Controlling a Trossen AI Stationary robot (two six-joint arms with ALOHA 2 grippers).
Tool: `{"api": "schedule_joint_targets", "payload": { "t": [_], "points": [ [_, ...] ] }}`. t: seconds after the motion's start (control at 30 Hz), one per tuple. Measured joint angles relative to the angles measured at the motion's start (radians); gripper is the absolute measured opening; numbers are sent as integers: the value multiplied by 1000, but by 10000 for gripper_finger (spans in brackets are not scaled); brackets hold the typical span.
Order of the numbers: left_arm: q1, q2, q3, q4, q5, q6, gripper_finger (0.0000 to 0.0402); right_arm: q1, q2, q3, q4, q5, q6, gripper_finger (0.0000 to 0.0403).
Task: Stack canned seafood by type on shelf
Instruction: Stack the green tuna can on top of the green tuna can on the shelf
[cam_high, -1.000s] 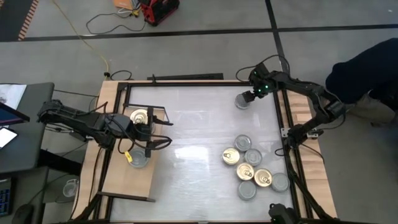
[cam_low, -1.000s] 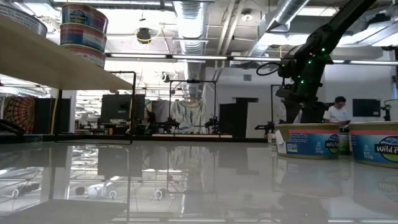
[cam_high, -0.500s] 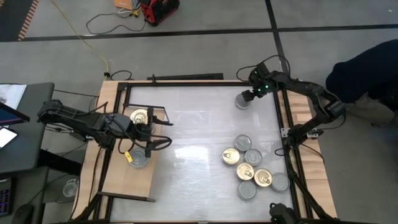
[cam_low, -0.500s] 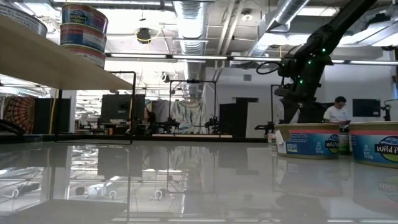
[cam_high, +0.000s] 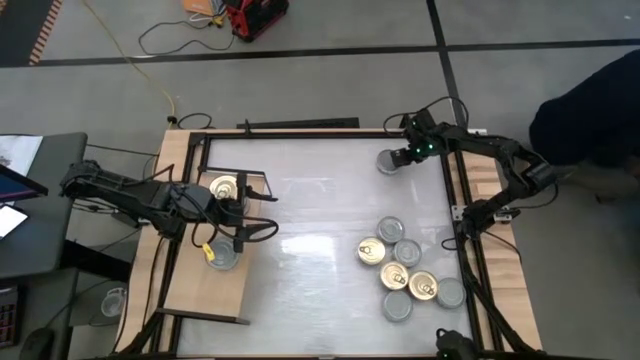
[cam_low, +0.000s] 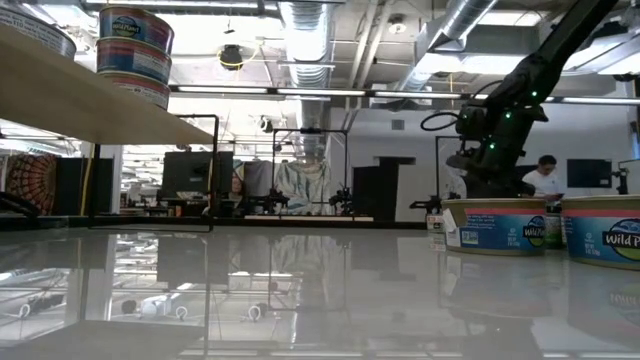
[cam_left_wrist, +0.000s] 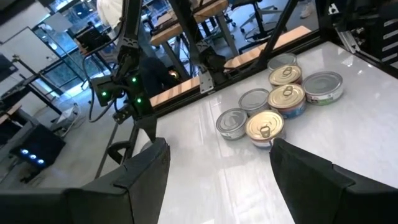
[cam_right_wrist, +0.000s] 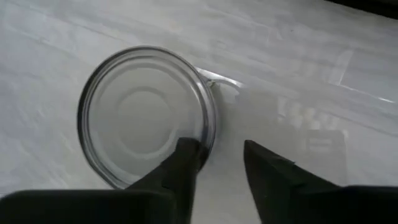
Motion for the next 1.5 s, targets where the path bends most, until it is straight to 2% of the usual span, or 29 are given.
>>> {"api": "schedule_joint_targets", "payload": {
  "t": [0.23,0.4,0.5,0.7,0.93,1.2,1.5],
  "points": [
    [0,0,0,2,-2,2,263,23,0,0,-18,40,28,55],
    [0,0,0,3,-2,3,263,45,-2,2,-55,54,52,13],
    [0,0,0,3,-2,3,263,55,-2,2,-67,61,59,12],
    [0,0,0,3,-2,3,263,56,-2,5,-78,75,74,37],
    [0,0,0,3,-2,7,263,42,0,14,-94,90,78,11],
    [0,0,0,2,-2,11,263,42,0,14,-68,144,130,27],
    [0,0,0,-5,-2,13,263,41,0,13,-54,161,174,14]
  ]
}}
